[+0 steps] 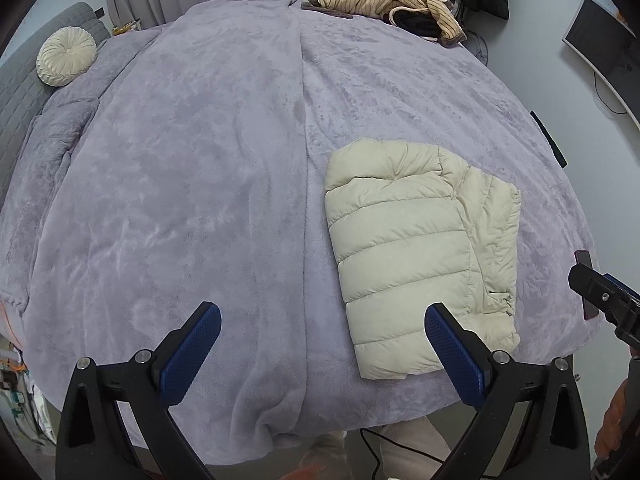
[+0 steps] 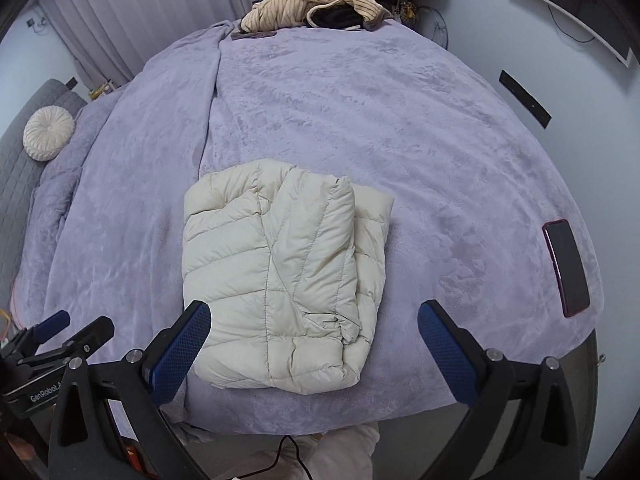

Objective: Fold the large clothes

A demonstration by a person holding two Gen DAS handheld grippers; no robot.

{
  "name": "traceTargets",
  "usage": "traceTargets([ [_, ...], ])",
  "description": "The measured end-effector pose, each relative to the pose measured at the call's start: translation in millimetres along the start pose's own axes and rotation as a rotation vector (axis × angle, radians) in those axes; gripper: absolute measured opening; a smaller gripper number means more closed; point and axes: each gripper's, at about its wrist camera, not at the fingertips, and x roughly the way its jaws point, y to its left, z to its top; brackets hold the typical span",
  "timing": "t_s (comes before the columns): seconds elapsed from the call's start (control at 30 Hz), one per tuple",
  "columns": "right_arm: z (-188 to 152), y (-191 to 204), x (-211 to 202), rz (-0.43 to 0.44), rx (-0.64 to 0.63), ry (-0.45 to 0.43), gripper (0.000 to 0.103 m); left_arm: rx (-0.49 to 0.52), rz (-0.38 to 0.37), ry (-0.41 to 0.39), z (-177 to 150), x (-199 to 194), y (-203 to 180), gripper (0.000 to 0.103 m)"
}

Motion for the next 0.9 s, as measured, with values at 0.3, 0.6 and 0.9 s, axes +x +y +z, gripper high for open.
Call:
traceTargets([
  [0.3, 3, 9, -27, -0.004, -0.041, 0.017, 0.103, -0.017, 0.036, -0.016, 2, -27, -9, 0.102],
  [0.6, 5, 11, -50, -0.049, -0.151, -0.019, 0.103, -0.075, 0.082, -0.019, -5, -43, -30, 0.102],
  [0.9, 10, 1, -50, -0.015, -0.156, -0.013, 0.103, -0.073, 0.117, -0.044, -8, -55, -46, 0.102],
])
